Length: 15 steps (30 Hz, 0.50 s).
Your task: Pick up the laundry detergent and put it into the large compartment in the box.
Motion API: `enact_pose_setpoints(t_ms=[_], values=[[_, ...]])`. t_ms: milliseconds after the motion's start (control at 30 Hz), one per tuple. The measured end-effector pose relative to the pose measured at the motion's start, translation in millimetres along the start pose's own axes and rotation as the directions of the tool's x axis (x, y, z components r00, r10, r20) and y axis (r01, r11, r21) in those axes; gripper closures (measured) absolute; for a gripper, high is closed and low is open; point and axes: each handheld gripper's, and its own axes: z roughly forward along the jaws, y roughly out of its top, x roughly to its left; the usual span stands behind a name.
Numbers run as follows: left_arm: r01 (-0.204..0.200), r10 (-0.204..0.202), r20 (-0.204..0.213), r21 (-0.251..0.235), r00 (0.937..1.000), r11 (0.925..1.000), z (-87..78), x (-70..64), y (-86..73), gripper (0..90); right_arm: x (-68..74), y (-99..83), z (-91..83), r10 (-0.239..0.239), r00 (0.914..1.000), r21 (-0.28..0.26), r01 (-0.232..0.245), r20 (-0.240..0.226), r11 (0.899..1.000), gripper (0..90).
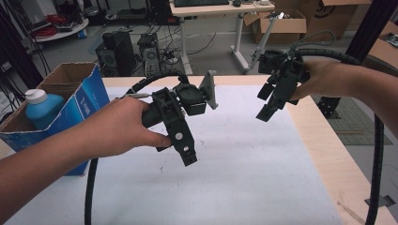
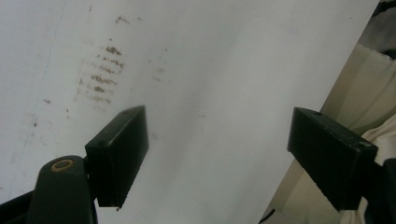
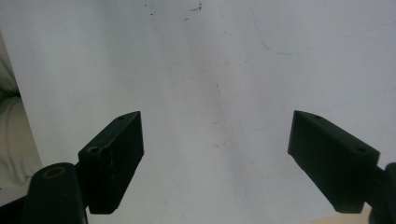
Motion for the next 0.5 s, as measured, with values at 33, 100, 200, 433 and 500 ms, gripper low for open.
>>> enact_pose_setpoints(t_ms=[33, 100, 200, 433, 500], values=[[0.000, 0.000, 0.000, 0.000, 1.0000, 1.0000, 0.0, 0.0, 0.0, 21.1, 0.0, 0.0, 0.0, 0.000, 1.0000, 0.000, 0.000, 0.000, 1.000, 18.2], [-0.008, 0.008, 0.002, 0.005, 1.0000, 1.0000, 0.9, -0.4, 1.1, 21.2, 0.1, -0.2, 0.2, -0.009, 1.0000, -0.001, 0.009, -0.002, 1.000, 18.3], [-0.008, 0.008, 0.000, 0.005, 1.0000, 1.0000, 0.6, 0.0, 0.5, 21.2, 0.6, 0.0, -0.6, -0.005, 1.0000, 0.001, 0.005, -0.002, 1.000, 18.3], [-0.005, 0.005, 0.002, 0.000, 1.0000, 1.0000, -0.9, 0.3, -1.4, 21.2, 2.0, 1.8, 0.5, -0.005, 1.0000, 0.003, 0.005, -0.003, 1.000, 18.2], [-0.008, 0.008, 0.002, 0.002, 1.0000, 1.0000, -1.4, 0.7, -1.9, 21.1, 2.6, 2.3, 0.3, -0.005, 1.0000, 0.003, 0.005, -0.004, 1.000, 18.2]])
